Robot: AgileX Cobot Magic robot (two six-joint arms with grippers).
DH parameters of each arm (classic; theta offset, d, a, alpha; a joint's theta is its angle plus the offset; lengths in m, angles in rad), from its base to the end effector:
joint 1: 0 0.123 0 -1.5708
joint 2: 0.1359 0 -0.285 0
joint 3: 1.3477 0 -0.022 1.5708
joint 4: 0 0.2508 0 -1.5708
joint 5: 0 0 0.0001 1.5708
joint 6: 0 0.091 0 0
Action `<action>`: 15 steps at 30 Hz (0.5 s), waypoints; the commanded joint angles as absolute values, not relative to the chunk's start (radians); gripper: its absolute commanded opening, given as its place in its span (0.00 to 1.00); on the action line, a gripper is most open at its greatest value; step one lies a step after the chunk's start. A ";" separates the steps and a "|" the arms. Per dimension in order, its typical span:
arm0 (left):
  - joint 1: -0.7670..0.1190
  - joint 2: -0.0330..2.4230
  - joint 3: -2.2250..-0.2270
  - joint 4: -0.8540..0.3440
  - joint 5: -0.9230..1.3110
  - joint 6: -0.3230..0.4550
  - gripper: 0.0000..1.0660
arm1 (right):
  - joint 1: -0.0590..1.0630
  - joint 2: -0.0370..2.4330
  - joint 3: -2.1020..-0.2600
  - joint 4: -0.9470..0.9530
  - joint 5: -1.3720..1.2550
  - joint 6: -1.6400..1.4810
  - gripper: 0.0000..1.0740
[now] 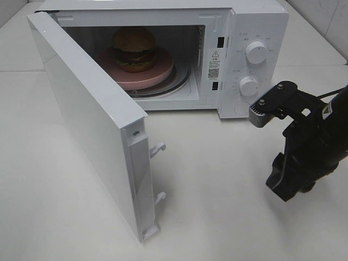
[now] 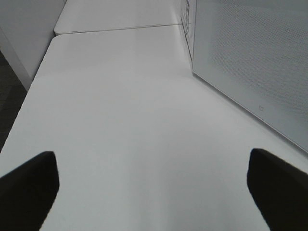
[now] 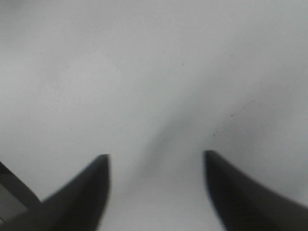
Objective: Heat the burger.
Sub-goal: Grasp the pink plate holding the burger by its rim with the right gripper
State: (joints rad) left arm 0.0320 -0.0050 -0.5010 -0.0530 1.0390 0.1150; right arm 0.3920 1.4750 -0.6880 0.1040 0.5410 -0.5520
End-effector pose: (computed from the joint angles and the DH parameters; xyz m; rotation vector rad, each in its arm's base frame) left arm -0.0048 -0.0043 0.2794 0.0856 2.0138 0.0303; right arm 0.2264 0.0989 0.1771 -1.1749 2.5493 0.0584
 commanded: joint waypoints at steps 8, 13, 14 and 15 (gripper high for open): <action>0.035 -0.024 -0.496 -0.062 1.032 0.109 0.94 | 0.392 1.470 -0.692 0.106 0.613 -0.949 0.92; 0.035 -0.024 -0.496 -0.062 1.032 0.109 0.94 | 0.392 1.471 -0.702 0.055 0.611 -1.094 0.92; 0.035 -0.024 -0.496 -0.062 1.032 0.109 0.94 | 0.392 1.471 -0.711 0.035 0.613 -1.113 0.92; 0.035 -0.024 -0.496 -0.062 1.032 0.109 0.94 | 0.392 1.472 -0.735 0.000 0.611 -1.129 0.92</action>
State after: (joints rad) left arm 0.0320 -0.0050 -0.5010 -0.0530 1.0390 0.1150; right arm 0.3920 1.4750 -0.7050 0.0440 0.6050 -1.0750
